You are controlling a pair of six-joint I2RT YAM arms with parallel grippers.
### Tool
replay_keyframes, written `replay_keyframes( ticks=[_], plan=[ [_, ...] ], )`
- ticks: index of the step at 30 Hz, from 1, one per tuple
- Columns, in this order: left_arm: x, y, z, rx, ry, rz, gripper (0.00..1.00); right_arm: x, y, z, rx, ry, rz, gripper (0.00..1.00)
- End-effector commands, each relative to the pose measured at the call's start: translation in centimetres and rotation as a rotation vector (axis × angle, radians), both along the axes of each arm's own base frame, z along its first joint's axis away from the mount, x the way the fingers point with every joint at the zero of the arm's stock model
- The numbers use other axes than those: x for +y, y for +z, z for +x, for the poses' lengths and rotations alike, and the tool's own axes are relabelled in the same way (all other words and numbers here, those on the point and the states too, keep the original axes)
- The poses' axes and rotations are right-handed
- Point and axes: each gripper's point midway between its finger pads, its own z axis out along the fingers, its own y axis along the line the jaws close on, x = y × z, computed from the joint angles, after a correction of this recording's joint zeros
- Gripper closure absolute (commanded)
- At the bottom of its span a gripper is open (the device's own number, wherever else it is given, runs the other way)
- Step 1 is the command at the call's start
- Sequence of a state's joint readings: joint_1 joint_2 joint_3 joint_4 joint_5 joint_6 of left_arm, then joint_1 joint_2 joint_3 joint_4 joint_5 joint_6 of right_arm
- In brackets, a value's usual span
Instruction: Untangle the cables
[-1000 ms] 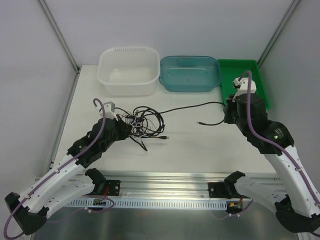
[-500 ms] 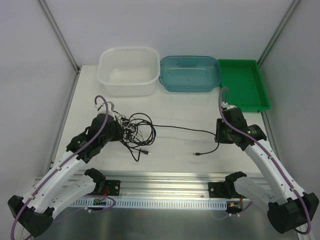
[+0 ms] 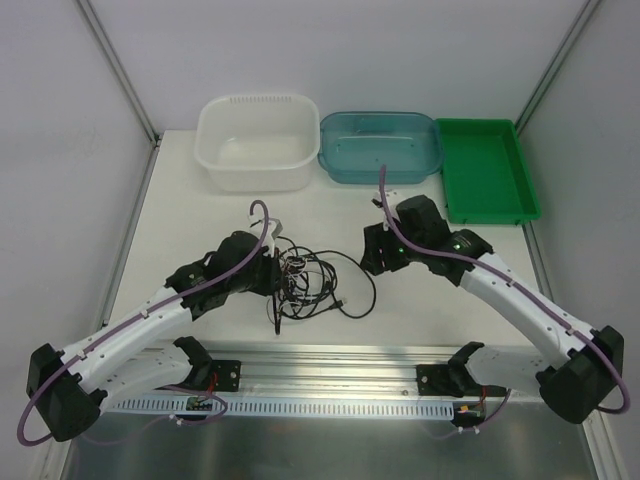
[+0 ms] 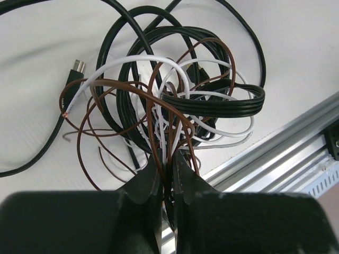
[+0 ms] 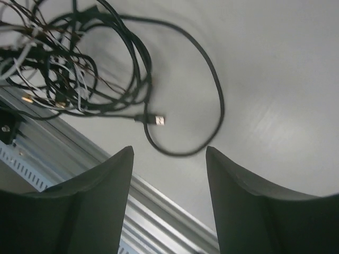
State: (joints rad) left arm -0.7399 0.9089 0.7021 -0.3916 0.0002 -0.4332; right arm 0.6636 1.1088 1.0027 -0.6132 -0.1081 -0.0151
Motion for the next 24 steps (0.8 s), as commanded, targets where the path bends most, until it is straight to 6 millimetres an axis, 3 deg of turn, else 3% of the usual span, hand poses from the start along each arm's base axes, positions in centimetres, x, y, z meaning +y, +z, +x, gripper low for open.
replay_keyframes(
  ticks=[1,5,11,15,17,22,24],
  plan=[
    [-2.2,4.3,0.7,-0.103,-0.048,-0.124,1.0,5.7,2.2,2.5,-0.085,0.128,0.147,0.41],
    [-2.2,5.4,0.4,-0.121,-0.044,-0.162,1.0,9.1,-1.1,4.9,-0.014,0.121,0.184,0.43],
    [-2.1,5.4,0.4,-0.13,-0.039,-0.16,1.0,13.7,-3.7,3.6,0.082,0.203,0.275,0.43],
    [-2.0,5.5,0.4,-0.135,-0.036,-0.161,1.0,13.8,-6.5,4.4,0.103,0.154,0.227,0.48],
    [-1.6,6.0,0.5,-0.156,-0.019,-0.17,1.0,13.4,-7.8,4.7,0.107,0.132,0.193,0.57],
    [0.1,7.4,0.9,-0.232,0.061,-0.186,1.0,11.7,-8.7,5.0,0.074,0.108,0.12,0.85],
    [0.3,8.1,0.8,-0.244,0.071,-0.208,1.0,11.3,-8.9,4.9,0.077,0.105,0.111,0.86]
  ],
)
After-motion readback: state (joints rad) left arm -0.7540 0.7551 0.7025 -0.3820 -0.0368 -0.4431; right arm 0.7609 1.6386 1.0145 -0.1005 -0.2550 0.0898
